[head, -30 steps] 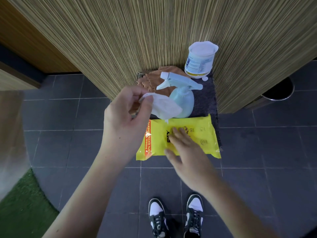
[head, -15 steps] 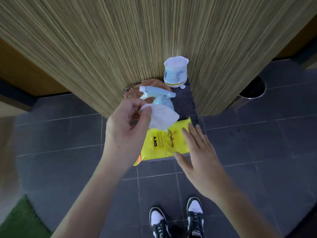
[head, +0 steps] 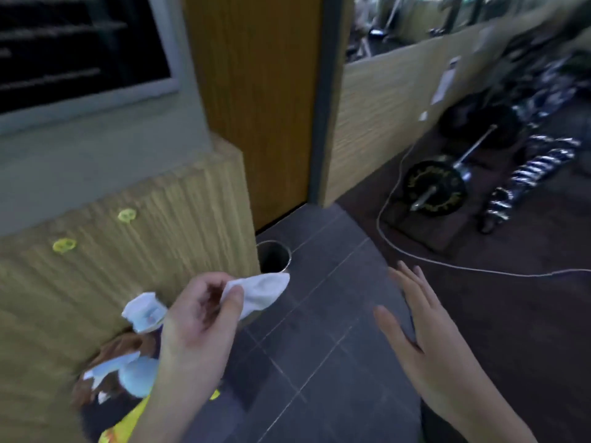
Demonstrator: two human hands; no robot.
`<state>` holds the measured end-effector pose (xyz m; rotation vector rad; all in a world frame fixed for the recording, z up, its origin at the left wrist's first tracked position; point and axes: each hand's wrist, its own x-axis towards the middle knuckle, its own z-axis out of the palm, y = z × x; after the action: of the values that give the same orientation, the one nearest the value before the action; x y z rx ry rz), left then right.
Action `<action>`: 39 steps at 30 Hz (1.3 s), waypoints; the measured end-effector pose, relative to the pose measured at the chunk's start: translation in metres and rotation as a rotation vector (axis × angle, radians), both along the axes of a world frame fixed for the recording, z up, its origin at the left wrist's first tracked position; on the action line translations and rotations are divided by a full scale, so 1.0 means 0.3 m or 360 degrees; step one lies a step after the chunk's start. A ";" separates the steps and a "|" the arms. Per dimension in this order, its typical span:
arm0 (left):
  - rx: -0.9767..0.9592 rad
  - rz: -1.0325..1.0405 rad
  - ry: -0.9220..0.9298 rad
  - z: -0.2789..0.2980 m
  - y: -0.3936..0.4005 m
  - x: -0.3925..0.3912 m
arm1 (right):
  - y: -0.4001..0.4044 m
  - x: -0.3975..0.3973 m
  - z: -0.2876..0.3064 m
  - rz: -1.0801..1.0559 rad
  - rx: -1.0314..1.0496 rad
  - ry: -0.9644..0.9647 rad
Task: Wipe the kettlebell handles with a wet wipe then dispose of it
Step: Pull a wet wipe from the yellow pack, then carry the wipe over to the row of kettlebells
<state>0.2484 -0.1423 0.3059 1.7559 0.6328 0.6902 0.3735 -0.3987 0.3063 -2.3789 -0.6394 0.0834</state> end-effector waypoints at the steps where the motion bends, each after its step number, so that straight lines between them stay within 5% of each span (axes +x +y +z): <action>1: 0.0020 -0.0100 -0.0033 0.061 -0.077 0.054 | -0.107 0.008 0.072 -0.0097 0.0008 -0.0038; 10: 0.0157 -0.0672 -0.0290 0.464 -0.860 0.325 | -0.995 -0.007 0.409 -0.0713 0.0118 -0.0355; 19: 0.0232 -0.0751 -0.0680 0.695 -1.515 0.458 | -1.694 -0.059 0.709 -0.0954 0.0255 -0.0638; 28: 0.0200 -0.0909 -0.0745 0.723 -1.799 0.789 | -1.936 0.239 0.690 -0.0969 0.0306 -0.0601; 39: 0.0200 -0.0852 -0.0576 0.606 -1.869 1.643 | -2.069 1.119 0.520 -0.0866 0.0091 -0.0396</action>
<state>0.7413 -0.7030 0.4879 1.7489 -0.1324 0.6515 0.7094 -1.0194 0.4624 -2.4421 -0.0820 -0.4650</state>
